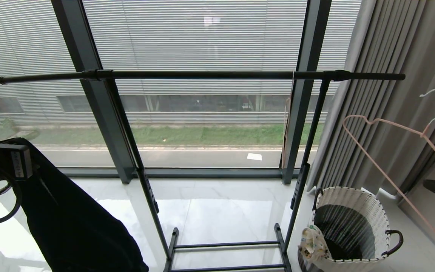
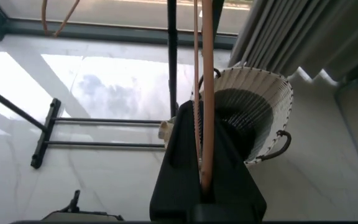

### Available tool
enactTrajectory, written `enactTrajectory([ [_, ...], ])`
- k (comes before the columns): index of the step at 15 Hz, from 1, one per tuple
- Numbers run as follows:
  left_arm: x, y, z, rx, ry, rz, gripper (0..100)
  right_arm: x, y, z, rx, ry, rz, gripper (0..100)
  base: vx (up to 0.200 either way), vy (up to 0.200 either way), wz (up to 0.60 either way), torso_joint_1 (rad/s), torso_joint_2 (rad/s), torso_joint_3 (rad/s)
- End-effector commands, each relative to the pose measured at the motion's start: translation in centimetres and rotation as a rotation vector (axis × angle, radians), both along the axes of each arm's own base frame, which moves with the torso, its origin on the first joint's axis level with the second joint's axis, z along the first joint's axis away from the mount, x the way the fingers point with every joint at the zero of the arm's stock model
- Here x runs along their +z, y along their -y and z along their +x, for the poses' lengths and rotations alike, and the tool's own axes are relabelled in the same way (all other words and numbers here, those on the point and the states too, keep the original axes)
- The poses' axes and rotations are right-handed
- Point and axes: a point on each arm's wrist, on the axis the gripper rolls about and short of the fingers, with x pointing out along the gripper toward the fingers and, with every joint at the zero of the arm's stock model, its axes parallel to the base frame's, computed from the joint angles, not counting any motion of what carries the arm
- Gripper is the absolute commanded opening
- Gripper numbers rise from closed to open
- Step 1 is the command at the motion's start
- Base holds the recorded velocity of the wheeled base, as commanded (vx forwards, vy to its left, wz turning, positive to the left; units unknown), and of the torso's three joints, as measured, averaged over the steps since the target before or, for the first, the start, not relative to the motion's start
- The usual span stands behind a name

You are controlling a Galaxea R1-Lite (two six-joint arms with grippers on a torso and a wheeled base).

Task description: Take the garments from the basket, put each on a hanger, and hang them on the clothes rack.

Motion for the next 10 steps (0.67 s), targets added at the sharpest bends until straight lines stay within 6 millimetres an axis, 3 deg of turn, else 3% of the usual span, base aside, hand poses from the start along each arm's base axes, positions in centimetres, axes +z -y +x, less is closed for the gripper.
enactTrajectory([
  [1, 0.0, 0.2, 0.1, -0.014, -0.002, -0.001, 0, 0.5, 0.1, -1.6, 0.032, 0.038, -0.006, 0, 0.000, 0.000, 0.00, 0.000, 0.00, 0.000],
  [3, 0.0, 1.3, 0.2, -0.078, -0.003, -0.004, 0, 0.5, 0.0, -2.8, 0.109, 0.033, -0.024, 0, 0.000, 0.000, 0.00, 0.000, 0.00, 0.000],
  [7, -0.2, 5.7, 1.2, -0.296, -0.026, -0.006, 0, 0.6, -0.9, -4.8, 0.321, 0.042, -0.008, 0, 0.000, 0.000, 0.00, 0.000, 0.00, 0.000],
  [10, 0.4, 9.2, 3.7, -0.330, -0.030, -0.039, 0, -0.4, -2.6, -6.1, 0.580, 0.007, 0.012, 0, 0.000, 0.000, 0.00, 0.000, 0.00, 0.000],
])
